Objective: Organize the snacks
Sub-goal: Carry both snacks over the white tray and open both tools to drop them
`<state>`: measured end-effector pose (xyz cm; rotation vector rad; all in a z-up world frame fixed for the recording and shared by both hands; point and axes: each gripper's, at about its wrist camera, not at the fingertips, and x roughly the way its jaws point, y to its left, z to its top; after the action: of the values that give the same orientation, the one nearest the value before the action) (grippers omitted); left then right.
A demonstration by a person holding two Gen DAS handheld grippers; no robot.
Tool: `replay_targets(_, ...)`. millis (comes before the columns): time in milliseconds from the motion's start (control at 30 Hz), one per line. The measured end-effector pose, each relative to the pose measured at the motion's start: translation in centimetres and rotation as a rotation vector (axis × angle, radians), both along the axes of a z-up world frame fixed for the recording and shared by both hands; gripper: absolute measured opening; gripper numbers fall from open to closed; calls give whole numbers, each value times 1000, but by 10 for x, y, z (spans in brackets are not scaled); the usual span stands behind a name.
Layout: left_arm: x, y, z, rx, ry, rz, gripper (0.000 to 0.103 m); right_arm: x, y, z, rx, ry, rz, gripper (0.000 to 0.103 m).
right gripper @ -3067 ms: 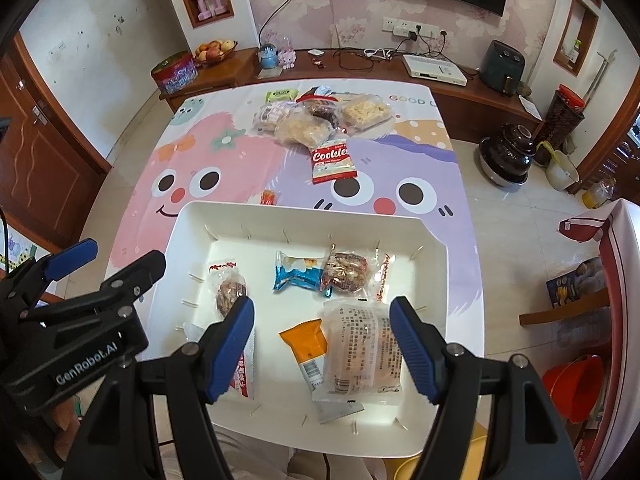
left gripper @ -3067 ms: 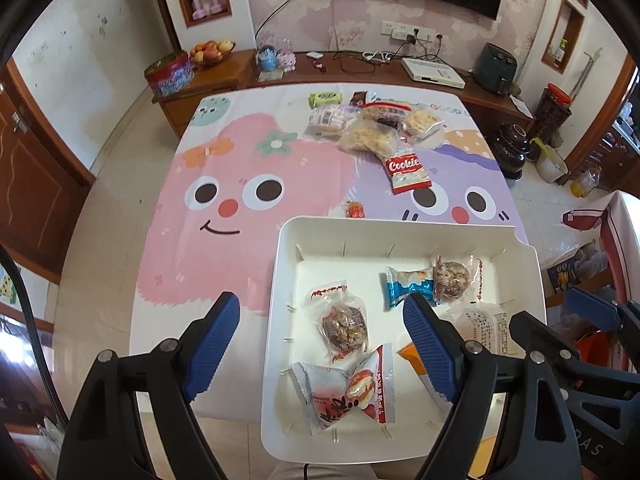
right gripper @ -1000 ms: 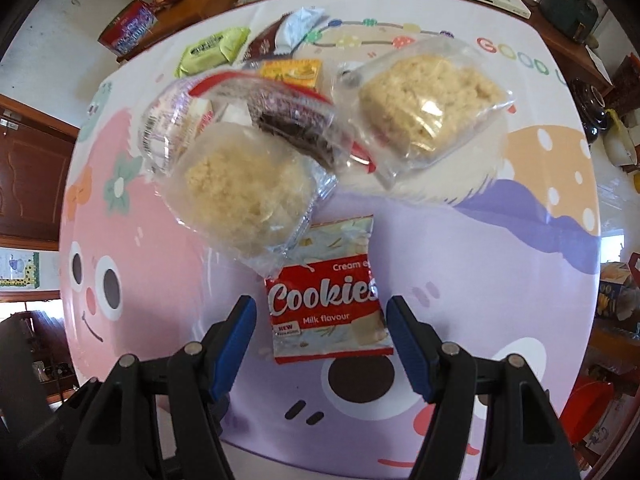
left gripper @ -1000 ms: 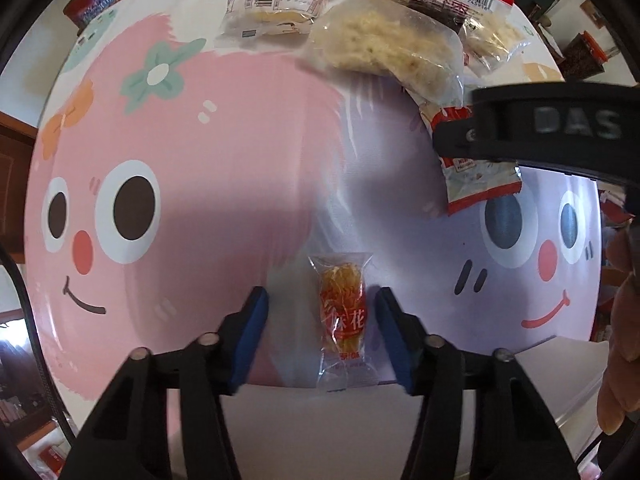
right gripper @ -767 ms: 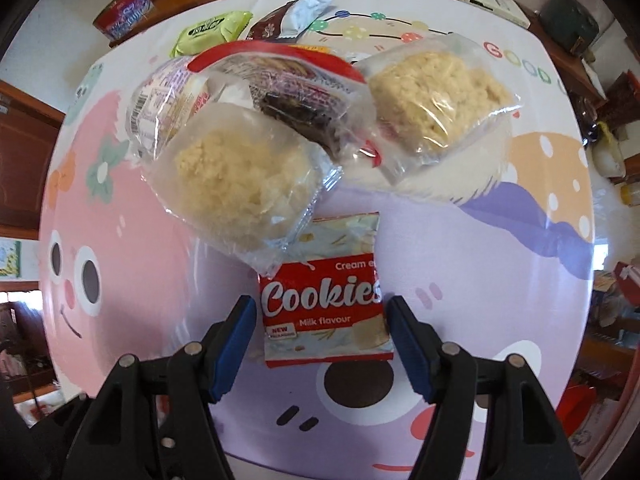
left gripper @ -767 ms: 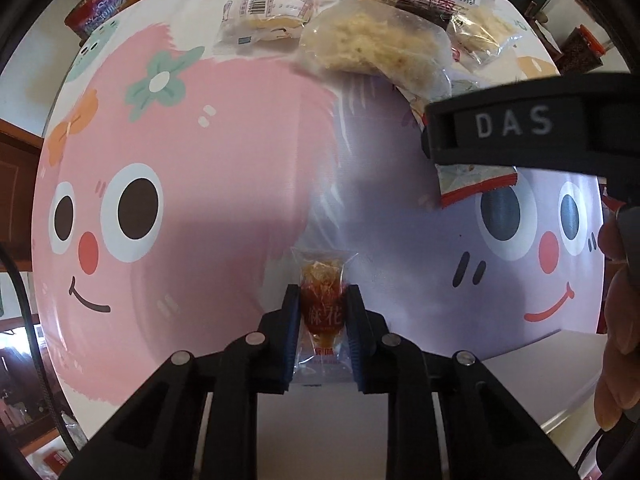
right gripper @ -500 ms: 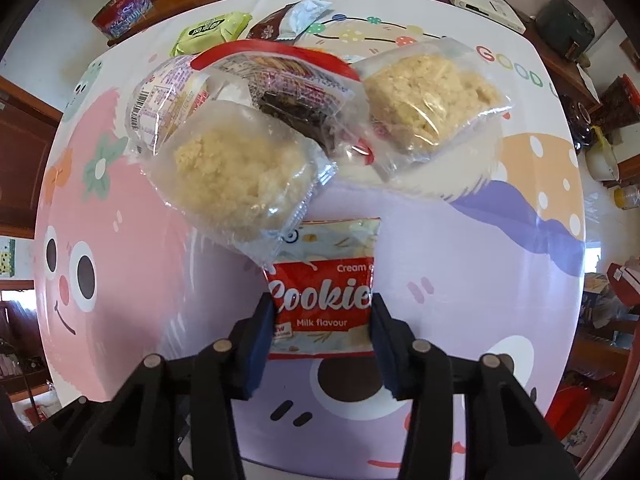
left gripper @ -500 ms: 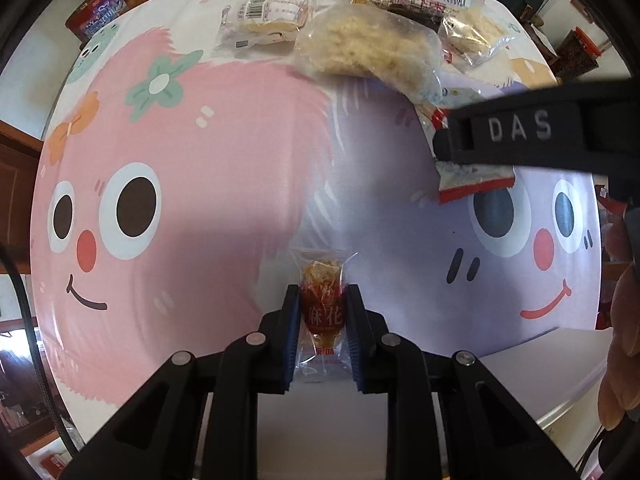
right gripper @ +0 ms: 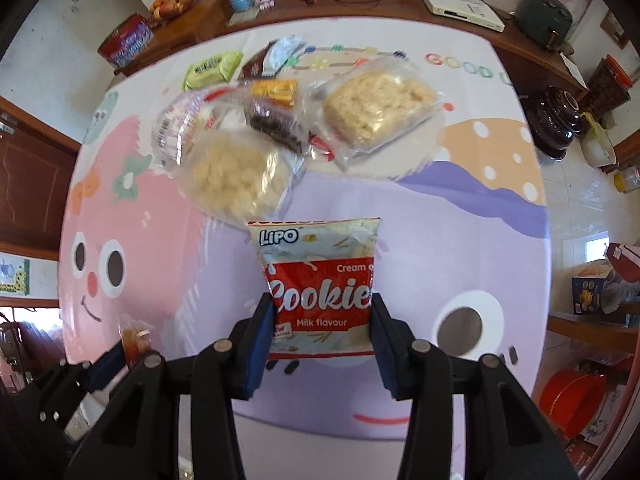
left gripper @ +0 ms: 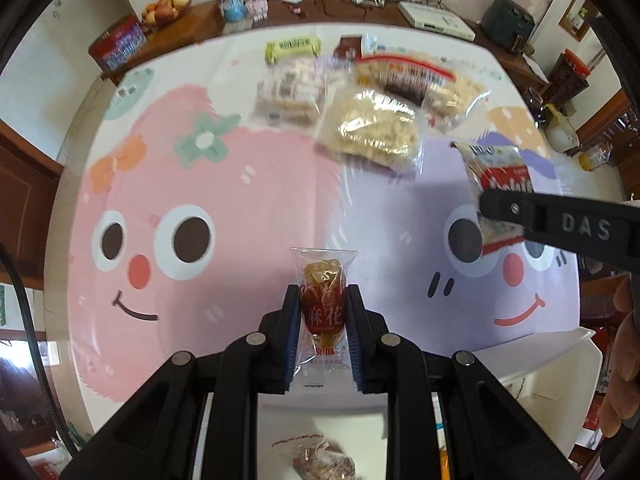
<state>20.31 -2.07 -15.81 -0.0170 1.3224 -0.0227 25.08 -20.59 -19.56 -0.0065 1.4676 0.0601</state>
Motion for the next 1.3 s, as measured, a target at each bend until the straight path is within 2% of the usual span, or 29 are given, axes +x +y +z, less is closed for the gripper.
replay_targets(167, -13, 0, 32, 20, -78, -15, 19, -8, -9, 29, 34, -49, -21, 46)
replay_targets(400, -34, 6, 78, 32, -188, -43, 19, -42, -11, 86, 86, -153, -19, 46)
replay_targets(767, -85, 6, 141, 9, -313, -78, 19, -122, -11, 155, 121, -272, 10, 46)
replay_targets(1033, -123, 6, 159, -1, -341, -95, 20, -177, -11, 166, 93, -295, 2, 46)
replay_targets(1300, -150, 1, 146, 30, -321, -98, 20, -214, -7, 159, 58, -301, -7, 46)
